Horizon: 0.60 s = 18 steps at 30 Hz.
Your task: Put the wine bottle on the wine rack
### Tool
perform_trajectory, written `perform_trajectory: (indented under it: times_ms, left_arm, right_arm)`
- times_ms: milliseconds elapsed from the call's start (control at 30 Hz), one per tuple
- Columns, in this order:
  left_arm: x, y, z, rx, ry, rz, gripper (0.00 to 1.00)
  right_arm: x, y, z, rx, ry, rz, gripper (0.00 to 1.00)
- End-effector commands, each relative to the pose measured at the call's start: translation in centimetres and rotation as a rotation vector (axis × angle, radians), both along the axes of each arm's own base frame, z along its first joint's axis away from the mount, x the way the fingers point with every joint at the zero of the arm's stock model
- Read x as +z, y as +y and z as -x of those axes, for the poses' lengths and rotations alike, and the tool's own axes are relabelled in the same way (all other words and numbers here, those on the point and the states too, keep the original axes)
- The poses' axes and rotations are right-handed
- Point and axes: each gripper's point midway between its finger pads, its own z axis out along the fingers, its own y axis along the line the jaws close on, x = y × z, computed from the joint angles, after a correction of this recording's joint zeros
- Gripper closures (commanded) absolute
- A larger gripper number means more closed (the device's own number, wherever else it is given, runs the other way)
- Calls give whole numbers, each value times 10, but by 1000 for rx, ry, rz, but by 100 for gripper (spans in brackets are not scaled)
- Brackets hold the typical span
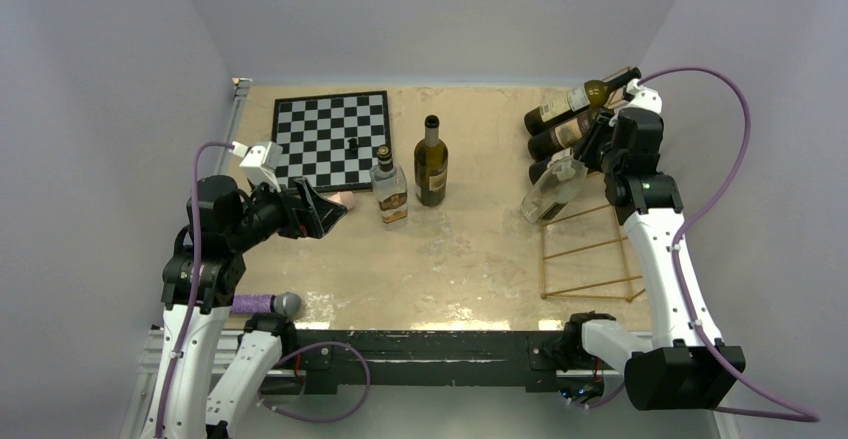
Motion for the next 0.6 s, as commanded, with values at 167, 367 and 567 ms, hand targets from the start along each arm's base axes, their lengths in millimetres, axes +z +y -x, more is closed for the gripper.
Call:
perform_trajectory:
  times_ms: [167, 367, 567]
  left_arm:
    - [2, -1, -3, -6, -22, 8, 1]
    - [1, -1, -2, -5, -20, 7, 1]
    - [-1, -1, -2, -4, -13, 5, 2]
  right_arm:
    - [80, -24, -17, -77, -294, 8, 100]
    - [67, -29, -24, -85, -271, -6, 100]
    - [44, -30, -27, -89, -230, -37, 100]
